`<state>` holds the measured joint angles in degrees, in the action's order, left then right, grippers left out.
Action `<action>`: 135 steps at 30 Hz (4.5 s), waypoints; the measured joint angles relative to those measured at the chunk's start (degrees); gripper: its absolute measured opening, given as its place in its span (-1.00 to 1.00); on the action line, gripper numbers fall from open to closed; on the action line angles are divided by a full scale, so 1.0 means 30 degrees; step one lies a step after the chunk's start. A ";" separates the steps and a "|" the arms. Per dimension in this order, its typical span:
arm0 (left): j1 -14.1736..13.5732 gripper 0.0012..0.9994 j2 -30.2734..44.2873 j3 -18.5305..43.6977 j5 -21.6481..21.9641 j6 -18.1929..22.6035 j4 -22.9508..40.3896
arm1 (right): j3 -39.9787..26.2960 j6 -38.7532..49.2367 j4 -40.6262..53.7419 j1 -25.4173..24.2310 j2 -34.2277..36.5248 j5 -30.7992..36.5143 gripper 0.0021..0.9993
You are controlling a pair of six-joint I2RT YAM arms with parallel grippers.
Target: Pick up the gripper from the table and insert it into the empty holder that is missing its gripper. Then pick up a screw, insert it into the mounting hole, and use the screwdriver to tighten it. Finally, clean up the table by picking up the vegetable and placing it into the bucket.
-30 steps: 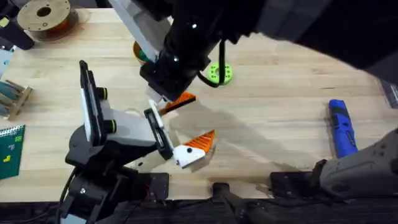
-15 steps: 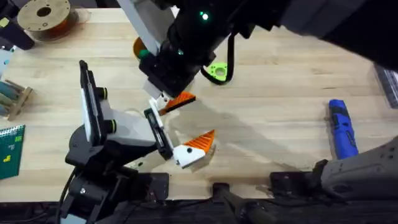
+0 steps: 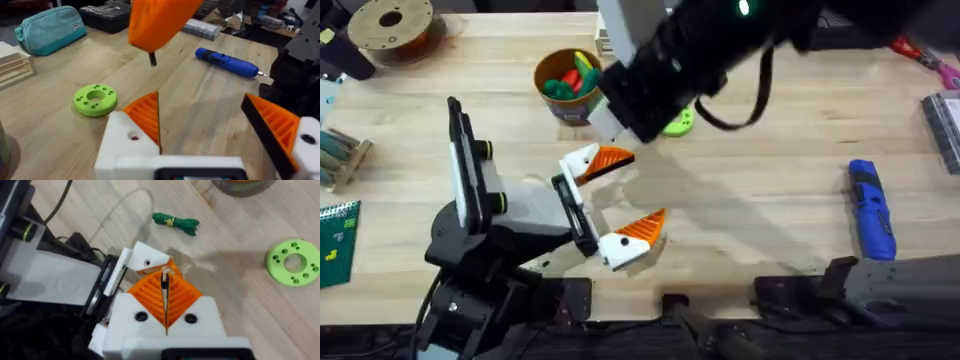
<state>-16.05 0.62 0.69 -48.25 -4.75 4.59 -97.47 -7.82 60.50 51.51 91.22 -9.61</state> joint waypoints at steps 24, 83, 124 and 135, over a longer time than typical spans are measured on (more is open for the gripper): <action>0.0000 0.98 0.0000 0.0000 0.0000 0.0000 0.0005 | 0.5419 -0.1374 -0.6743 0.2044 -0.1490 0.1283 -0.99; 0.0000 0.98 0.0022 0.0000 0.0000 -0.0669 0.0041 | 0.6191 -0.2962 -0.7706 0.2142 -0.0918 0.1205 -0.99; -0.0197 0.97 0.0108 0.0000 -0.0776 -0.0671 0.0078 | 0.6129 -0.2889 -0.6616 0.2004 -0.1255 0.0752 -0.99; -0.0197 0.97 0.0017 0.0000 -0.0867 -0.0495 0.0092 | 0.6155 -0.2889 -0.6597 0.2011 -0.1334 0.0704 -0.99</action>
<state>-16.64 0.67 0.69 -50.85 -6.24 4.86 -79.00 -16.49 40.71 57.54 87.22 -7.50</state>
